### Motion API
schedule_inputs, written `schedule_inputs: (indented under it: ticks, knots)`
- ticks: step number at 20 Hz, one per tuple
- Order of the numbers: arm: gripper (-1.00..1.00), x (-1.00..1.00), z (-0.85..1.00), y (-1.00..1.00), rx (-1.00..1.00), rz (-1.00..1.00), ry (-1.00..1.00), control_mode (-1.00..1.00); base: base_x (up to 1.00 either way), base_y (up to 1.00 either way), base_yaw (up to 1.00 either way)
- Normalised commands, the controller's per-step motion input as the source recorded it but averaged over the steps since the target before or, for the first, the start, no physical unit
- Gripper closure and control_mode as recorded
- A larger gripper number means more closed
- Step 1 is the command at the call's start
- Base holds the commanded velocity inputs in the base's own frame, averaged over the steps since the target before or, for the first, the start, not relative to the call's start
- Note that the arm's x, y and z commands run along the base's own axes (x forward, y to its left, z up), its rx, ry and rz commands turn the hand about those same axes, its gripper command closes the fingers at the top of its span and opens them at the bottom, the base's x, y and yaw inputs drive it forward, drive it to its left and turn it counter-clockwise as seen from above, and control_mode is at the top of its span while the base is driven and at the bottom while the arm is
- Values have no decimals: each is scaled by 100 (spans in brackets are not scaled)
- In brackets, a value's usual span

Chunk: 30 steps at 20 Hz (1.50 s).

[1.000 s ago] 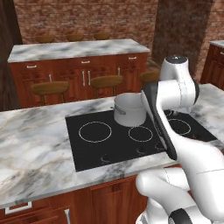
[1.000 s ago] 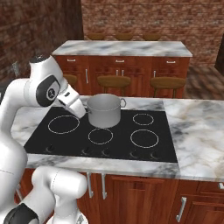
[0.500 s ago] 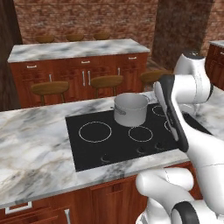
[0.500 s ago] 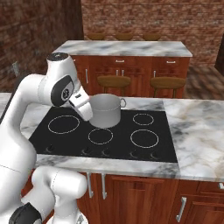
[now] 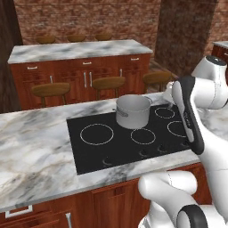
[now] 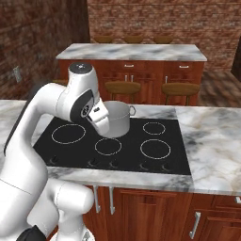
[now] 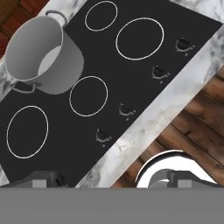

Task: Move the pot and pan from the stove into the sink.

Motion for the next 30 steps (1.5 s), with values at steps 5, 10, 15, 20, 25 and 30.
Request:
schedule_inputs:
  ticks: [5,10,15,20,25,30]
  knots:
    - [-100,48,-2,6,0,-5,0,-100,0,0,0]
    - [-100,57,-9,7,0,-6,0,-100,0,0,0]
    - [-100,54,-19,6,0,-5,1,-100,0,0,0]
    - [-100,45,-33,4,0,-4,2,-100,0,0,0]
    - [-100,39,-36,0,0,-4,2,-100,0,0,0]
    - [-100,43,-31,0,0,-4,0,-100,0,0,0]
